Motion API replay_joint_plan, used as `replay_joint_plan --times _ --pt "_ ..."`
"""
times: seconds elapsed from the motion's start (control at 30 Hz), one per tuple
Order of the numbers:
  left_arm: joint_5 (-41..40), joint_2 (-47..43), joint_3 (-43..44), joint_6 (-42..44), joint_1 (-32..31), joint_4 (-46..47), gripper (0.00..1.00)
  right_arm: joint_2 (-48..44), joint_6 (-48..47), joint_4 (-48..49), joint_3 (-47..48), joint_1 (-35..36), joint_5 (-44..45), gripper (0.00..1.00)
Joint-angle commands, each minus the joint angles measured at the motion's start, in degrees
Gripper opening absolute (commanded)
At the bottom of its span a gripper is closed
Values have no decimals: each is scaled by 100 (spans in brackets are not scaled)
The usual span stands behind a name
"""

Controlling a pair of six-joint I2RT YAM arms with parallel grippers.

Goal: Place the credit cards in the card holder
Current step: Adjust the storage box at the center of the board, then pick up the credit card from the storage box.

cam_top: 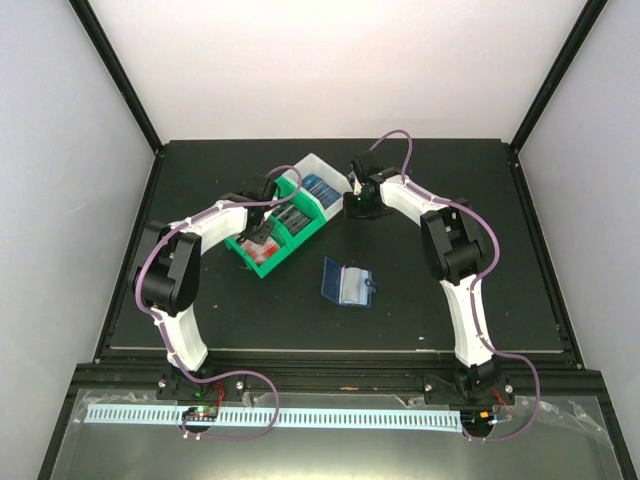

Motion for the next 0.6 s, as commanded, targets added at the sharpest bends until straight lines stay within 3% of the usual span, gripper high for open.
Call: replay_joint_plan --times 0.0,0.27,0.57 --pt "-37 192 -34 195 50 181 31 -253 81 79 -39 -3 -163 43" --pt "-93 287 -174 281 51 296 38 -283 87 110 -169 -1 -197 43" --pt "-356 294 -182 221 61 358 25 -298 75 123 -227 -1 -191 43"
